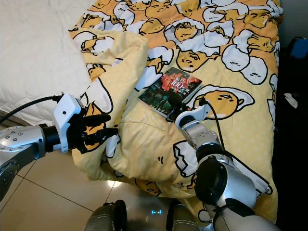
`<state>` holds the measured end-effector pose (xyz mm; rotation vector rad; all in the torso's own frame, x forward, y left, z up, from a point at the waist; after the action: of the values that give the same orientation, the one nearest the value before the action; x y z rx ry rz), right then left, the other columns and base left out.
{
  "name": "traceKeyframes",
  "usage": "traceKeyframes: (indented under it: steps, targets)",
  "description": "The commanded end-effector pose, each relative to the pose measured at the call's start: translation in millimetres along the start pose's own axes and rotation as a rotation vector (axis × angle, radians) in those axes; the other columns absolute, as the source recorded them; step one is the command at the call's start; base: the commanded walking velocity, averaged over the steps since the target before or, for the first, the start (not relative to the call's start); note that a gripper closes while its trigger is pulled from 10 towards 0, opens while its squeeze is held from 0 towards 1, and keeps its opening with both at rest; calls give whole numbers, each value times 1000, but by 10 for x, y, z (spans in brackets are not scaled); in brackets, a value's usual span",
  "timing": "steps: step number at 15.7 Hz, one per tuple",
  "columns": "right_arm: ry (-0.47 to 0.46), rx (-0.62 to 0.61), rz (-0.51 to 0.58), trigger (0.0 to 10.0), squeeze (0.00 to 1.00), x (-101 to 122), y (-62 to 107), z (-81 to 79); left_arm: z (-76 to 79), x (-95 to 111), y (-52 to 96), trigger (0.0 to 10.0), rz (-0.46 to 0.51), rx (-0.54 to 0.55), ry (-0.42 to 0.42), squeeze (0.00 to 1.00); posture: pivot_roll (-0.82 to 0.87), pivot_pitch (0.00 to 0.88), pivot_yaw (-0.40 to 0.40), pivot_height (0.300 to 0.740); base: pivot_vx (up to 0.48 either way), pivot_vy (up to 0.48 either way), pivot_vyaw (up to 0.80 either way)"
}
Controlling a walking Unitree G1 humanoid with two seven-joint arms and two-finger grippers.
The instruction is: Clean up the room
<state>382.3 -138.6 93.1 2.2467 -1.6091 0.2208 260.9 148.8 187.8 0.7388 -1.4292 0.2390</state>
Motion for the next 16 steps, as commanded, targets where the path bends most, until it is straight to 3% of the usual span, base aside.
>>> traceKeyframes:
  steps: [1,16]
  targets:
    - [-16,-7,-8,0,0,-56,-24,-25,35,-16,34,10000,-18,-18,-3,0,122,242,79,740,0,0,0]
    - [-23,-55,-13,0,0,-99,1,69,70,-53,15,10000,-34,-49,-3,0,114,230,87,740,0,0,0]
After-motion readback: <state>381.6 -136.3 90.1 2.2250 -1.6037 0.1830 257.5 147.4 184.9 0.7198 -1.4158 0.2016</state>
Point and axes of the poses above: a point about 5 cm out from each wrist's last joint towards the gripper, its own y axis pointing back from the gripper into the wrist, its own x axis along the axis of the wrist's last joint, z = x × y, the point moved 1 cm from there along -y, pointing out of the wrist towards the gripper, and after that the axes turned 3 degrees about y, right-handed, at the moved point
